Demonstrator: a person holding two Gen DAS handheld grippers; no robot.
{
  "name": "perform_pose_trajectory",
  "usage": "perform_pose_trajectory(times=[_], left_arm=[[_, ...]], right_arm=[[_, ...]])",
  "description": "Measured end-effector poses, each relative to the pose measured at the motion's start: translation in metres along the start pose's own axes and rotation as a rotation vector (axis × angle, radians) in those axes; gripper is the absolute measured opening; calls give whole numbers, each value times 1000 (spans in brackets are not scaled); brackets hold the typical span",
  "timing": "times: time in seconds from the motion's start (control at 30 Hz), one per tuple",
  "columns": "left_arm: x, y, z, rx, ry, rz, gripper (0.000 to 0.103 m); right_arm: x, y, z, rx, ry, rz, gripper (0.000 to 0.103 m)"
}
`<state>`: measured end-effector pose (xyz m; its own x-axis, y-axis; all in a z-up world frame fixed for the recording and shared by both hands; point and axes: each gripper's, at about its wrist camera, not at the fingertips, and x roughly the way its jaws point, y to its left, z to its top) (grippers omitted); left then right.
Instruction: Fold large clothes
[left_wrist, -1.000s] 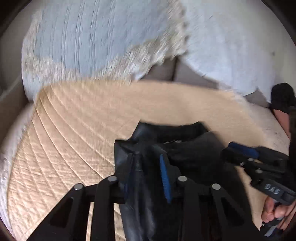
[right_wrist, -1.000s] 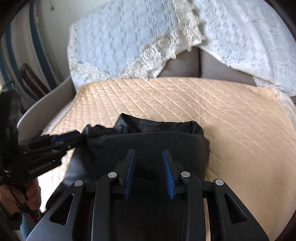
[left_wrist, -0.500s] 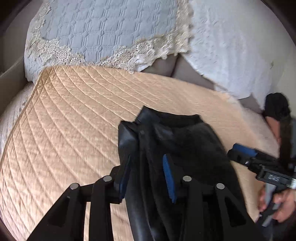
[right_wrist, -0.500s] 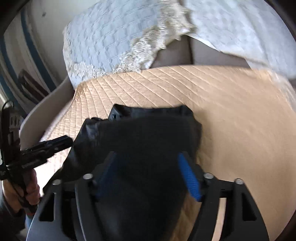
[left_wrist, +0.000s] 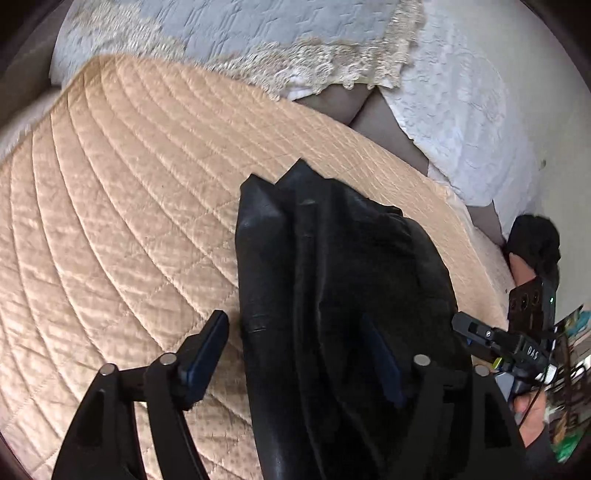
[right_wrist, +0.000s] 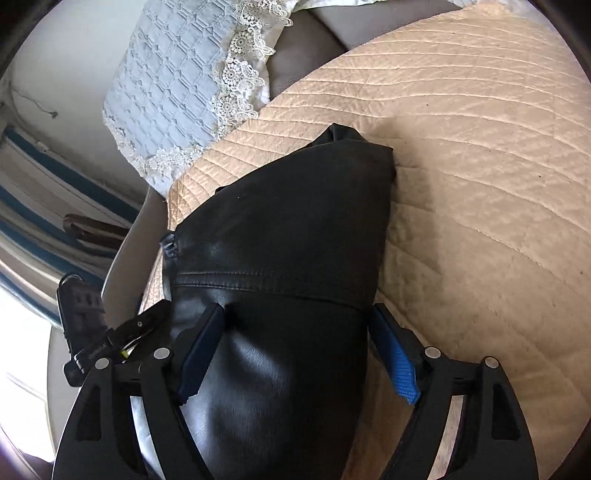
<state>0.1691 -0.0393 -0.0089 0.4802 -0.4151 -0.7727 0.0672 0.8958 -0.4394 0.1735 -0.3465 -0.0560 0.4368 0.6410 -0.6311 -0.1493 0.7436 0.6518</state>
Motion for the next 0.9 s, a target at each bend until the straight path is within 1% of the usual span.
perform_pose_trajectory(times=[0.03,0.1,0.17,0.2,0.27,0.37,0.5,0.57,0.67,0.73,0.77,0.83,0.9], left_arm=[[0,3,-2,-21,5,-18,77],[-4,4,-8,-30,12,-48,75],[-7,2,-18,-45,51,-112,76],[-8,-1,-23,-33,60,-110,77],[-8,-5,-26,4,50,-93,77],[2,-1,-16,-20,56,-105,77],[12,-5,-12,7,54,-60,77],[11,-9,-15,30,48,-33,73],[6,-19,-22,76,39,22,68],[5,-26,-26,119,31,55,67],[7,-27,-26,124,30,63,67],[13,-25,-23,112,37,65,67],[17,-24,-19,105,41,61,67]], right_arm=[[-1,2,-2,-9,11,6,81],[-3,7,-11,-38,54,15,81],[-5,8,-17,-49,82,32,81],[-6,7,-19,-51,84,39,81],[-3,4,-15,-34,77,42,81],[5,4,-5,-15,48,24,81],[11,6,-6,-14,45,-11,79],[6,11,-11,-16,51,-20,70],[-2,17,-17,-47,56,-28,64],[0,14,-16,-39,62,-27,64],[4,10,-15,-25,71,-18,64],[14,-1,-11,13,84,21,65],[17,-1,-7,28,83,23,65]])
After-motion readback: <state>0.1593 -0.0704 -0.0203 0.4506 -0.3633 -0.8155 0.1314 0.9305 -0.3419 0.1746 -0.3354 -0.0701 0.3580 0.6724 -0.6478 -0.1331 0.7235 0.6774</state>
